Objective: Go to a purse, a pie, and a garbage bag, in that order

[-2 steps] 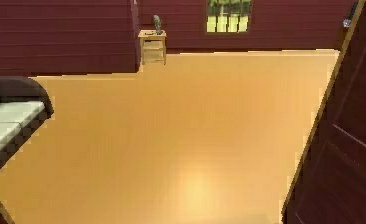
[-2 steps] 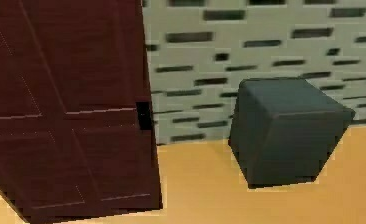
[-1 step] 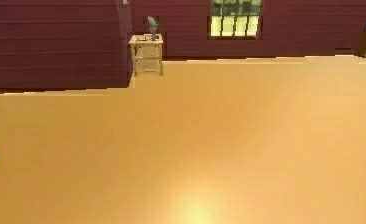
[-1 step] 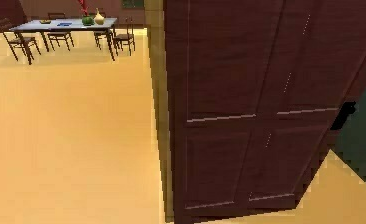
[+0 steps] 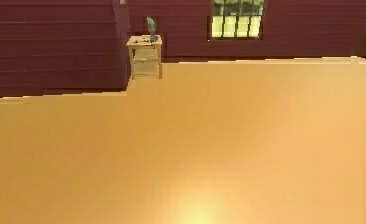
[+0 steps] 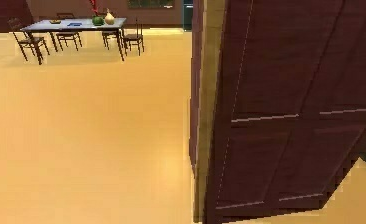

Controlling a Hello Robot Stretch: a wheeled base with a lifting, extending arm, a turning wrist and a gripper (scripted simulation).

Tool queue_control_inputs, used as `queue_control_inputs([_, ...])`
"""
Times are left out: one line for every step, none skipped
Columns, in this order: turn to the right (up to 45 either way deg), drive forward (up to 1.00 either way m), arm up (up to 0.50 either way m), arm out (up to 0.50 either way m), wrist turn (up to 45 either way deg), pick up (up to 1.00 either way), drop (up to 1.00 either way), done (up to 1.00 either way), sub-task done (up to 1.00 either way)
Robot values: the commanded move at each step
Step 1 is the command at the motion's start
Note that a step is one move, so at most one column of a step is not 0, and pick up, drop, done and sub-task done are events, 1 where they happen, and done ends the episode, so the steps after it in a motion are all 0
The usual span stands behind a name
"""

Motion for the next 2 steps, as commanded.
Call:
queue_control_inputs([39.0, 0.00, 0.00, 0.00, 0.0, 0.00, 0.00, 0.00, 0.00])
queue_control_inputs([0.0, 0.55, 0.00, 0.00, 0.0, 0.00, 0.00, 0.00, 0.00])
